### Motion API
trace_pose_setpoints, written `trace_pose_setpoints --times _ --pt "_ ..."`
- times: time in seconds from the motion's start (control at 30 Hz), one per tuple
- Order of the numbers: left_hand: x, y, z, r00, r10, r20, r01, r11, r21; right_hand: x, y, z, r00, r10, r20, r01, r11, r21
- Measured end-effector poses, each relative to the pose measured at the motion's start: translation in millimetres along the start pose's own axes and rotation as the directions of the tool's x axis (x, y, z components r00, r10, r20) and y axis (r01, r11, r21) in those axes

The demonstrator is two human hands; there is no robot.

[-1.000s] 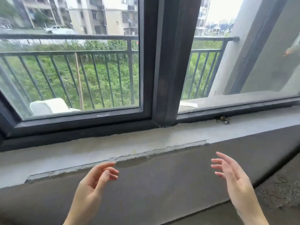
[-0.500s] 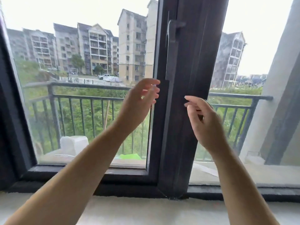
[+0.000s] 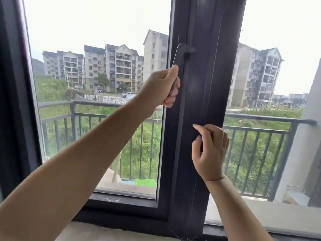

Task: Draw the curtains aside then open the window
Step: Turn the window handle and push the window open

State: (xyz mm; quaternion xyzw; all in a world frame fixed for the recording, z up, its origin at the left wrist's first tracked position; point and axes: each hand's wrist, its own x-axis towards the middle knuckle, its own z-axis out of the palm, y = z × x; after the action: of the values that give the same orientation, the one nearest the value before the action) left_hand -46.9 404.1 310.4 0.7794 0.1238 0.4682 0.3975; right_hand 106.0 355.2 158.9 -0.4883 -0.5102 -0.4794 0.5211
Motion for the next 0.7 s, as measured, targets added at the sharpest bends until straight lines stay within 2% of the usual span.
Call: trace_pose_setpoints --times 0.07,0.13,0.2,0.23,0.3,0.4,0.43,0.53,0.57,0.6,0.7 --pt "3 2 -19 0.995 0.102 -0.019 -0.091 0.948 0.303 0 1 0 1.000 -0.012 -0.010 0.012 1.000 0.007" --pt "11 10 -43 0.978 0.209 -0.009 -0.172 0.827 0.535 0 1 0 1.000 -0.019 -0.015 0.019 1.000 0.004" --pt "23 22 -66 0.919 0.394 0.015 -0.264 0.586 0.766 0 1 0 1.000 -0.019 -0.018 0.018 1.000 -0.005" --pt "29 28 -75 0.885 0.463 0.053 -0.299 0.476 0.827 1 0 0 1.000 -0.014 -0.021 0.014 1.000 -0.011" --pt "39 34 -87 0.838 0.531 0.128 -0.355 0.352 0.866 1 0 0 1.000 -0.003 -0.022 0.003 1.000 -0.021" --pt "46 27 -93 0.795 0.595 0.114 -0.351 0.299 0.888 4 -8 -2 0.998 0.063 -0.003 -0.063 0.997 -0.049" --pt "45 22 -94 0.775 0.627 0.079 -0.349 0.320 0.881 7 -15 -3 0.993 0.120 -0.002 -0.119 0.991 -0.065" --pt "28 -6 -103 0.750 0.660 -0.046 -0.375 0.481 0.792 25 -52 -4 0.948 0.316 -0.044 -0.317 0.948 -0.022" --pt "19 -21 -106 0.752 0.658 -0.047 -0.375 0.485 0.790 32 -67 -2 0.944 0.326 -0.042 -0.325 0.945 0.022" --pt "10 -37 -110 0.752 0.659 -0.004 -0.380 0.438 0.815 38 -82 3 0.954 0.298 -0.016 -0.297 0.953 0.066" --pt "-13 -84 -122 0.744 0.626 0.232 -0.434 0.189 0.881 40 -118 35 0.976 0.172 0.134 -0.188 0.975 0.117"
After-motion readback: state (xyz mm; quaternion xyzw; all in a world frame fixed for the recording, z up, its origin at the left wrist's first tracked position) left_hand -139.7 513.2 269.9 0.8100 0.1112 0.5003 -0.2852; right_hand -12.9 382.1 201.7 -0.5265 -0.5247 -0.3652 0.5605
